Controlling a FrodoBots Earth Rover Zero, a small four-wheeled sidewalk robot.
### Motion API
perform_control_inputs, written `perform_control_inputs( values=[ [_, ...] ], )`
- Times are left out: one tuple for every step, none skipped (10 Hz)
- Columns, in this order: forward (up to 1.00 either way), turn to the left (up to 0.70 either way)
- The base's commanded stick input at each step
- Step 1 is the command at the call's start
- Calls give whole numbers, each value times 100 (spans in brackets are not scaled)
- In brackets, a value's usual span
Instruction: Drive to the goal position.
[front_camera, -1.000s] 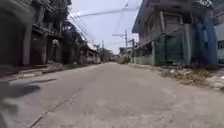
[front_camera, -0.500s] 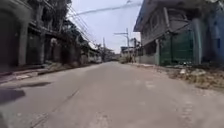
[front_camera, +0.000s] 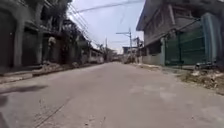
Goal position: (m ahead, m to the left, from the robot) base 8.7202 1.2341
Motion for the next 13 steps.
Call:
perform_control_inputs(
  values=[
    [100,0],
    [100,-40],
    [100,-40],
    [100,-40],
    [100,-40],
    [100,-14],
    [100,0],
    [100,0],
    [100,0],
    [100,0],
    [100,0],
    [100,0],
    [100,0]
  ],
)
